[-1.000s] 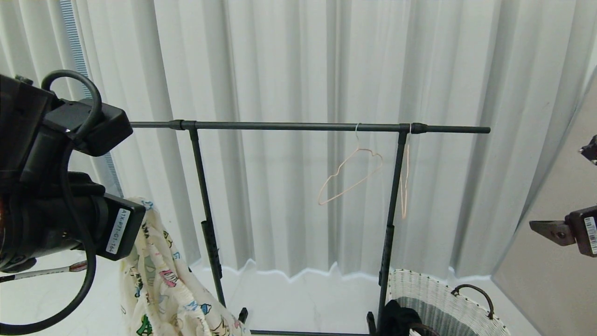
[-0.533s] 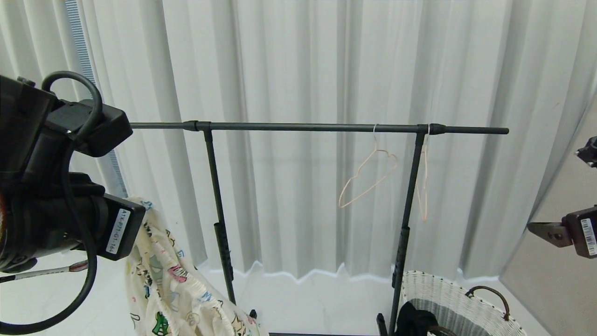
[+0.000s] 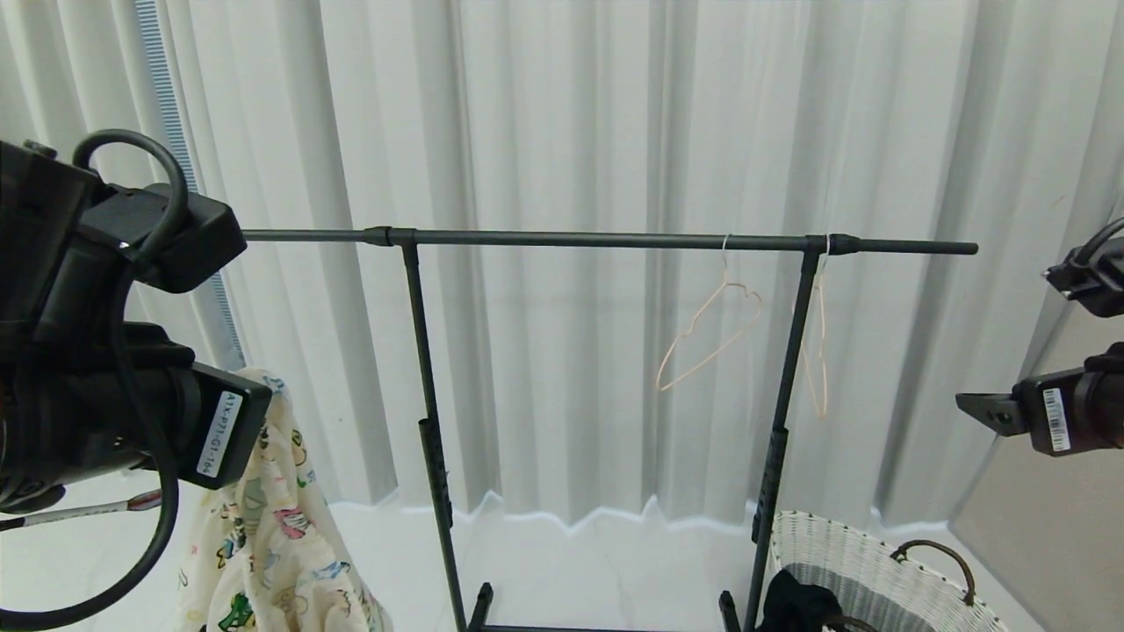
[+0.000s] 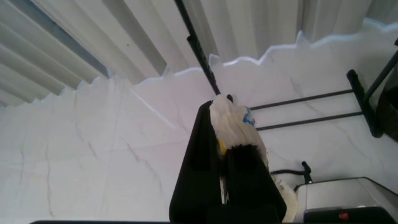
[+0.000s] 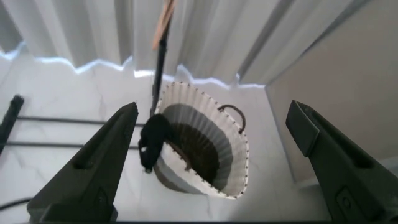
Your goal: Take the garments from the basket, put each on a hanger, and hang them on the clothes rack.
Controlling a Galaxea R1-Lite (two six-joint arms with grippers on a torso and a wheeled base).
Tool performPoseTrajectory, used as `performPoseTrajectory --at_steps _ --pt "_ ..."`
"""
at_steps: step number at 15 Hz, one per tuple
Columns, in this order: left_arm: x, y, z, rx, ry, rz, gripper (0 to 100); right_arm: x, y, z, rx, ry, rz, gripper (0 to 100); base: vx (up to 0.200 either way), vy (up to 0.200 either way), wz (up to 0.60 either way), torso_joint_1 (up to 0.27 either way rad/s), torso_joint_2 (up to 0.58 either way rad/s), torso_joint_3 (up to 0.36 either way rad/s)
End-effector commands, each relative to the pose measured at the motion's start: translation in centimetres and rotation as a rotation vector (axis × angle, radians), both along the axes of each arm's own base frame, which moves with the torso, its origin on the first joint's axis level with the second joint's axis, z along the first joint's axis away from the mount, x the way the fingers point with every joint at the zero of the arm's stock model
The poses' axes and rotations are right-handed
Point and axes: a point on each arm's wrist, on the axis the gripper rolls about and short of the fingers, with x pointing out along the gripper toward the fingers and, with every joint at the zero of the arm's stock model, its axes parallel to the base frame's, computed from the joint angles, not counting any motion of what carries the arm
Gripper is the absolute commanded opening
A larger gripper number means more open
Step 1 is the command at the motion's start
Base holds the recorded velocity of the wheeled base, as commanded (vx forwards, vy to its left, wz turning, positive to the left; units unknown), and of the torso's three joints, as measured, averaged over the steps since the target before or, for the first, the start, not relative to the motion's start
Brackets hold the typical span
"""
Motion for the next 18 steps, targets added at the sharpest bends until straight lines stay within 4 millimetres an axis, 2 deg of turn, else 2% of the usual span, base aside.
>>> performPoseTrajectory --at_steps 1,5,13,16,18 --pt "0.0 -0.1 -0.1 0.002 0.003 -0.005 0 1.0 0.0 -0.4 0.015 0.003 0.006 100 0.2 0.0 0.0 -0.012 -0.01 0.002" --pt "-0.3 -0.6 0.0 0.0 -0.002 -0.038 0 2.4 -0.4 -0.6 0.04 -0.013 -0.005 100 0.2 0.0 0.0 0.006 0.0 0.0" --pt "-0.4 -1.1 0.0 0.002 0.002 -0.067 0 5.5 -1.6 -2.4 0.046 0.031 -0.069 100 0.2 0.0 0.0 0.004 0.0 0.002" --pt "-0.3 -1.2 0.0 -0.004 -0.007 -0.066 0 7.9 -1.3 -4.3 0.084 0.066 -0.107 100 0.0 0.0 0.0 0.0 0.0 0.0" --pt "0.0 -1.4 0.0 -0.012 -0.019 -0.066 0 10.0 -0.9 -6.5 0.115 0.1 -0.138 100 0.0 0.0 0.0 0.0 0.0 0.0"
